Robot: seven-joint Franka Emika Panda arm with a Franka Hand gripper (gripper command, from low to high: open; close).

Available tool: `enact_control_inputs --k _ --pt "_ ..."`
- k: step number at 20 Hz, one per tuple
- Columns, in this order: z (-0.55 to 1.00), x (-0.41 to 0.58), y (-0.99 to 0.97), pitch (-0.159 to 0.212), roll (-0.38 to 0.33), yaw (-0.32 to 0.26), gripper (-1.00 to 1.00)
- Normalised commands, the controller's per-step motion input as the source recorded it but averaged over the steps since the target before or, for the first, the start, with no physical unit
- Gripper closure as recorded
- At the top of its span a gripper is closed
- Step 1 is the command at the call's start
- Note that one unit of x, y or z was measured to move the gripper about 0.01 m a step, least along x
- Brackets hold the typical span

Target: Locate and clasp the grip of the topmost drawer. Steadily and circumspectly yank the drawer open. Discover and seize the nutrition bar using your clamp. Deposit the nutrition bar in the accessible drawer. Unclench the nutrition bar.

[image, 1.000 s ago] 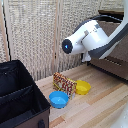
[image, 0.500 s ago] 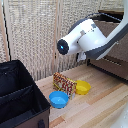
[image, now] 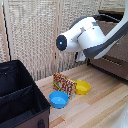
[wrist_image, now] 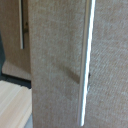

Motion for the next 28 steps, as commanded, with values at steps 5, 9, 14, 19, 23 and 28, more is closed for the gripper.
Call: enact_control_inputs --k 5,9,14,19,23,28 --pt "0.15 0.107 0.13 0.033 0.292 -0.248 -1.0" --pt "0.13 0.169 0.16 0.04 0.301 -0.226 -1.0" --pt "0.09 0.24 0.21 0.048 0.312 -0.199 -1.0" --pt "0.05 0.33 0.25 0.06 0.326 -0.166 -1.0" --pt "0.04 0.336 0.26 0.063 0.329 -0.164 -1.0" --pt "0.04 0.391 0.26 0.071 0.324 -0.151 -1.0"
